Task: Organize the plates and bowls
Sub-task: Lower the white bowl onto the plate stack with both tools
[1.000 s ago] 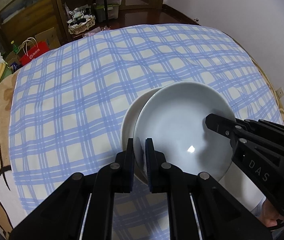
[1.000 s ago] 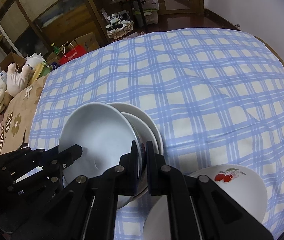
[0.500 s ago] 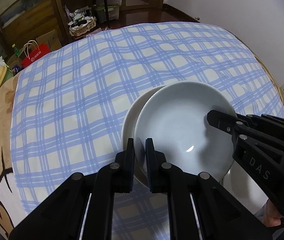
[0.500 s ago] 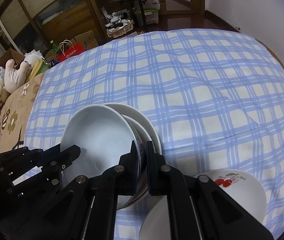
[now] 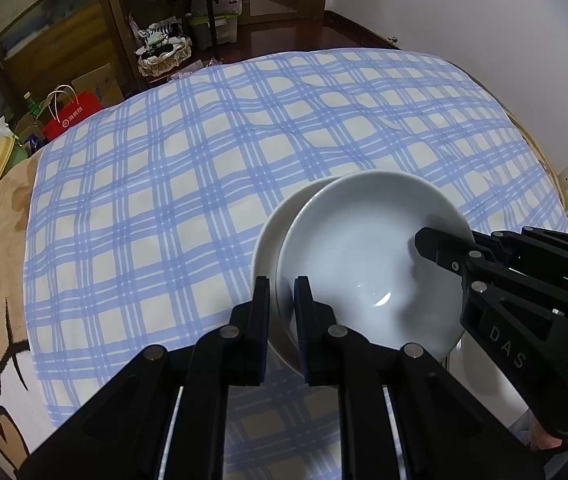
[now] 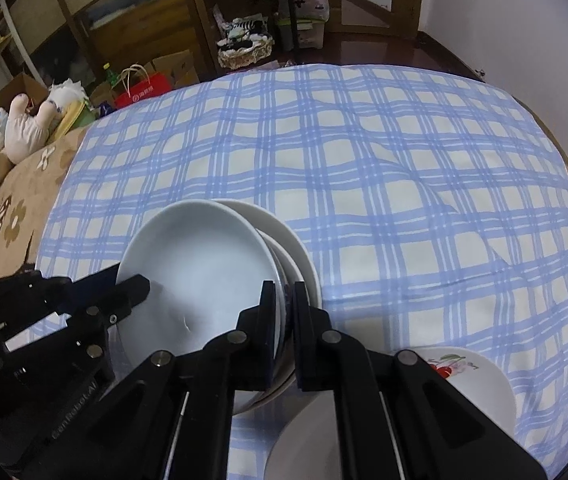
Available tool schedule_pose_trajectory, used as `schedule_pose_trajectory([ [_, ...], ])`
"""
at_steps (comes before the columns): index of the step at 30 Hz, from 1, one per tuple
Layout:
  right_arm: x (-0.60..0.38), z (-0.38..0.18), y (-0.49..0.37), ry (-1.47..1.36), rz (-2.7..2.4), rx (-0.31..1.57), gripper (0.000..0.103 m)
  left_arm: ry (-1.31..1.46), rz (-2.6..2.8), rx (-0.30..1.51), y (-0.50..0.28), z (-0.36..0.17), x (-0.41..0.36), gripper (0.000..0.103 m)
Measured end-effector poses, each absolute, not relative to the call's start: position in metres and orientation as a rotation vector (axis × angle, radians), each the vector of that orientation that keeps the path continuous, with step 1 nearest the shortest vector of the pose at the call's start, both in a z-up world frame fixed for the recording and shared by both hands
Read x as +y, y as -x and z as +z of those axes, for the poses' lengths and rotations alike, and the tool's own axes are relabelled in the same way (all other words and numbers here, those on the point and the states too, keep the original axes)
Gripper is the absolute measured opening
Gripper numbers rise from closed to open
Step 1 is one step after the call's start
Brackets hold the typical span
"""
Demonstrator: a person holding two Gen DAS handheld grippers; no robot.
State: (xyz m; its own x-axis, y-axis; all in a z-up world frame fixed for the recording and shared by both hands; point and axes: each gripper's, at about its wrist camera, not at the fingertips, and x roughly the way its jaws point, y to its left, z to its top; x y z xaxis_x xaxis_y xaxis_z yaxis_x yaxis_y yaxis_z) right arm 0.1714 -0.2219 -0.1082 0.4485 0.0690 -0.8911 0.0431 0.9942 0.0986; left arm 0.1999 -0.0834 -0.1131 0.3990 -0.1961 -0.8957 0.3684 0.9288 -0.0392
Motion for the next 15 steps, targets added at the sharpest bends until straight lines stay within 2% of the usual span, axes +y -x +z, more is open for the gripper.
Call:
schedule_pose_trajectory([
  [15, -0.228, -0.106, -0.173, -0.164, 0.036, 1.155, 0.012, -0.135, -0.352, 1.100, -0.202, -0.106, -0.072, 0.016],
])
